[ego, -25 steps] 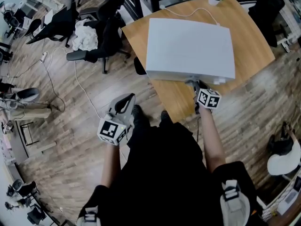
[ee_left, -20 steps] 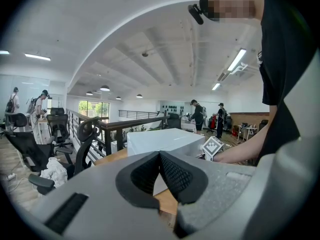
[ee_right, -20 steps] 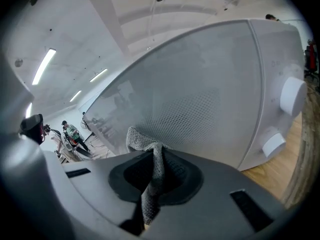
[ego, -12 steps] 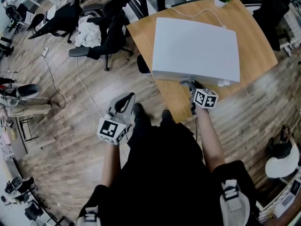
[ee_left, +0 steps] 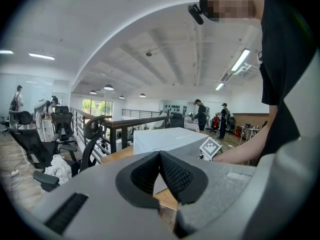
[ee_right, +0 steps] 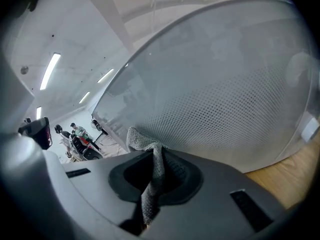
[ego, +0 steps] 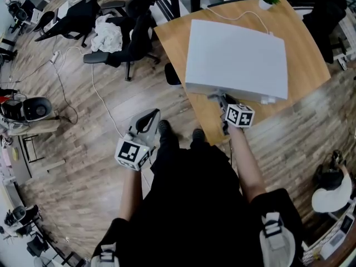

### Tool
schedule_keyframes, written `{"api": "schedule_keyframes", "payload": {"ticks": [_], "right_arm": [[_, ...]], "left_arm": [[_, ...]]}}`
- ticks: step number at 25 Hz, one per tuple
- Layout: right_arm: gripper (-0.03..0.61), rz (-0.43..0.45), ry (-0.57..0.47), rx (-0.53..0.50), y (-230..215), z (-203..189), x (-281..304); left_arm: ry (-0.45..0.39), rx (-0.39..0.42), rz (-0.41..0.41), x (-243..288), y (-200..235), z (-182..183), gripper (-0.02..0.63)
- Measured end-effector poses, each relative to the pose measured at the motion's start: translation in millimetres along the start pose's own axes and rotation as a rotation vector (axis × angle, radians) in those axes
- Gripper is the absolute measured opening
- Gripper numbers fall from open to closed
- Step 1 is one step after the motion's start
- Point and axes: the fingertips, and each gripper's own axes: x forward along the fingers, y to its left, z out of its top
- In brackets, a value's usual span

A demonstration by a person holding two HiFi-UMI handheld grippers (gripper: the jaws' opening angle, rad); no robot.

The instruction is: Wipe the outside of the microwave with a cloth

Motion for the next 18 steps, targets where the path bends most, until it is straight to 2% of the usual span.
{"api": "schedule_keyframes", "payload": {"ticks": [9, 14, 18], "right_arm": [[0.017, 0.047, 0.017, -0.027, 27.7, -0.5, 16.9], [0.017, 0.072, 0.024, -0.035, 43.8, -3.0, 29.7], [0.017, 0.09, 0.033, -0.043, 56.5, -5.8, 38.2]], "left_arm": [[-0.009, 0.003, 0.018, -9.7, 6.0, -1.7, 0.002], [0.037, -0.02, 0.043, -19.7, 15.3, -10.9, 0.002], [0.041, -0.03, 0.055, -27.6, 21.3, -13.6, 0.002]]}}
